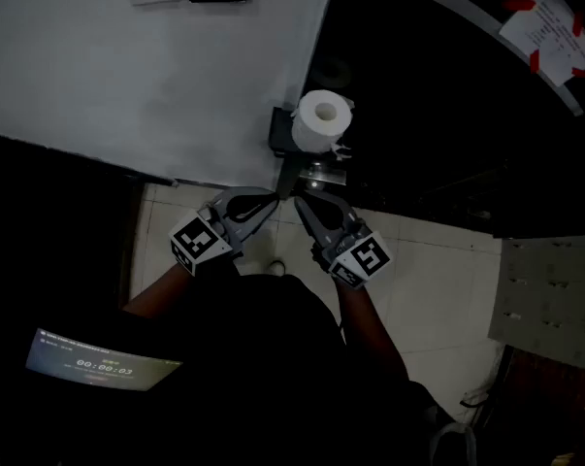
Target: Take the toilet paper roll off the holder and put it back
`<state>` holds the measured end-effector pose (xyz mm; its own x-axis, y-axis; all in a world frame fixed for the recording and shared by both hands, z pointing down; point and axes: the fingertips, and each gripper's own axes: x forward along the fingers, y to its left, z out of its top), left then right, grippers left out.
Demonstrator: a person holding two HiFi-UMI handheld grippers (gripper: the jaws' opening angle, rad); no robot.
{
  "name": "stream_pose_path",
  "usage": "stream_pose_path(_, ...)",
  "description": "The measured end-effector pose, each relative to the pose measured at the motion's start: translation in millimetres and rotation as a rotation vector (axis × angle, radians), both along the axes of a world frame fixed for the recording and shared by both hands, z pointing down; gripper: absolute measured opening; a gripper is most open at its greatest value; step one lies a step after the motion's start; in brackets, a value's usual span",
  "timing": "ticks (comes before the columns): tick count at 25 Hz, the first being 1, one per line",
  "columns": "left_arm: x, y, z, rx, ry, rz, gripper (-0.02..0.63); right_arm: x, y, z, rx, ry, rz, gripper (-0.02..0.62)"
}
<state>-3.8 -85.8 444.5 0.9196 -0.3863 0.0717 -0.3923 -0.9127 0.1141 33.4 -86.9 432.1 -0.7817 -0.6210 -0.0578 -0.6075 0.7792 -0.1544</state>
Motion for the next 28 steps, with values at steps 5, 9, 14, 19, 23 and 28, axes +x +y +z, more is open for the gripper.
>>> stream_pose_path(5, 1.1, -1.6, -1.1, 0.003, 0.000, -0.002, 0.003, -3.1, 0.8, -7.1, -0.007, -0.047, -0.022, 0.002)
stream_pose_path(9, 1.8, -2.6, -1.6, 0.003, -0.003, -0.002, 0.003, -2.5, -0.2, -3.5, 0.000, -0.014, -0.022, 0.002)
stream_pose_path(14, 4.3, -2.7, -1.0, -0.002, -0.003, -0.001, 0.003, -1.2, 0.2, -4.0, -0.022, -0.002, -0.018, 0.002)
stream_pose_path(19, 6.0, -1.9, 0.2, 0.000, -0.002, 0.000, 0.003, -2.9, 0.6, -4.8, -0.026, -0.011, -0.019, 0.002)
stream_pose_path(23, 6.2, -2.0, 0.6, 0.000, -0.004, -0.002, 0.003, -1.0, -1.2, -6.9, -0.002, -0.045, -0.021, 0.002)
stream_pose_path(28, 4.2, -2.4, 2.0, -0.001, -0.006, -0.011, 0.003, -0.2, -2.6, -5.4, 0.003, -0.039, -0.015, 0.002)
